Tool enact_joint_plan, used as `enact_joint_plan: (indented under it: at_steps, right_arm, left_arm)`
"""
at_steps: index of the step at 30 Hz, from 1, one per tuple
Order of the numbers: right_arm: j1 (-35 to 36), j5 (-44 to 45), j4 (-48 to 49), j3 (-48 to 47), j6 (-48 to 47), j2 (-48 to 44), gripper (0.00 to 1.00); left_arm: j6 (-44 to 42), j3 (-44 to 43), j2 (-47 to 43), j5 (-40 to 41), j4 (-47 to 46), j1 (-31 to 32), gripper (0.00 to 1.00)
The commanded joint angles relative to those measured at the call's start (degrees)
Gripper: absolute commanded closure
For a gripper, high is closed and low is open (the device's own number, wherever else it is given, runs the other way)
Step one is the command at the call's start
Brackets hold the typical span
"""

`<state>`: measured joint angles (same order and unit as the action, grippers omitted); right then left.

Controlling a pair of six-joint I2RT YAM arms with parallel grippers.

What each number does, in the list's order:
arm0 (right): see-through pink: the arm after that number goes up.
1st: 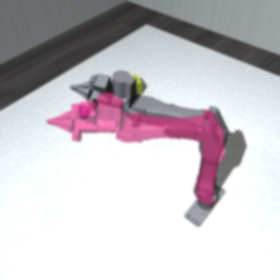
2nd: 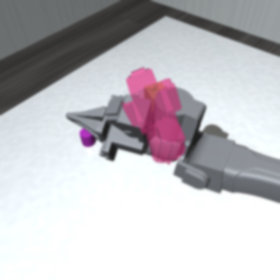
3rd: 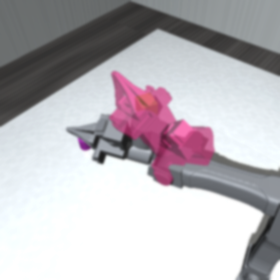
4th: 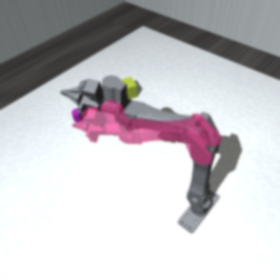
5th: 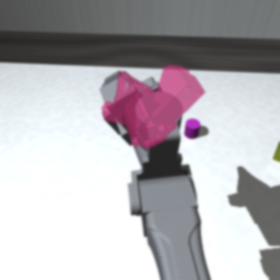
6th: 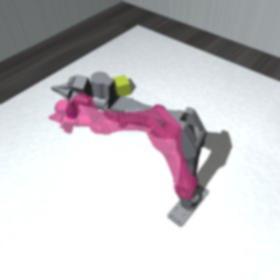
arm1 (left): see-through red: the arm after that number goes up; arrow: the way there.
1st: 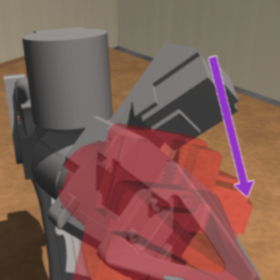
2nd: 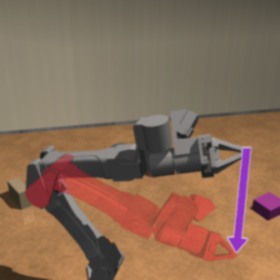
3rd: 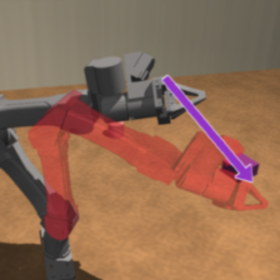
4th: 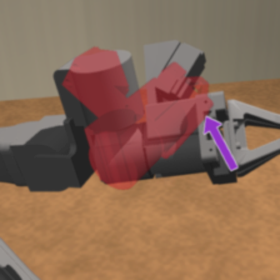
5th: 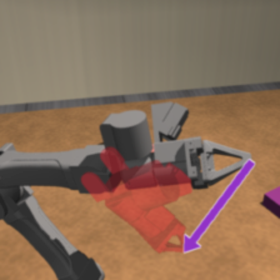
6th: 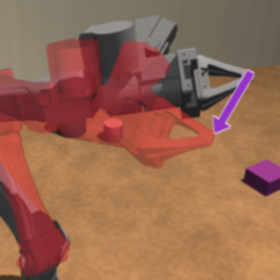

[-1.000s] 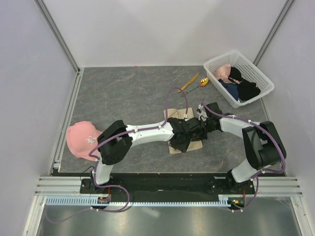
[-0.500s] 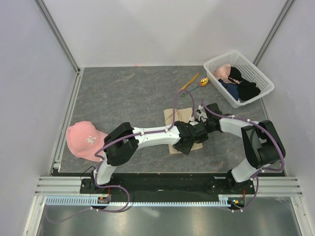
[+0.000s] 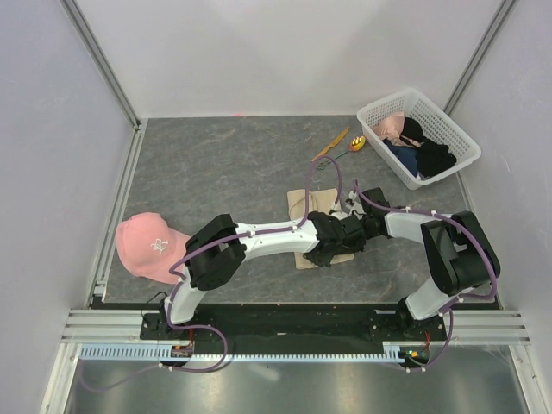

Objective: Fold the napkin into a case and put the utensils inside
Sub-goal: Smooth out the 2/3-rectangle-folded napkin at the center of the board.

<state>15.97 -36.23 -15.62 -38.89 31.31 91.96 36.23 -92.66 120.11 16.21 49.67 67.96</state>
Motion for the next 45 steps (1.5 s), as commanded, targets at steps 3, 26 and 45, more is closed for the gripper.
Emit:
enact_joint_plan:
  at_steps: [3, 26, 45]
  right_arm:
    - [0.0, -1.2, 3.2, 1.5, 1.5, 0.2, 1.0]
    - [-0.1, -3.2, -1.3, -1.9, 3.0, -5.4, 1.0]
    - [8.5, -5.0, -1.6, -4.9, 5.1, -4.0, 1.0]
  left_arm:
    - [2.5, -4.0, -2.3, -0.9, -0.2, 0.2, 0.98]
    - [2.3, 0.7, -3.2, -8.0, -6.2, -2.0, 0.73]
    - [6.6, 21.3, -21.9, -32.8, -26.0, -22.3, 0.9]
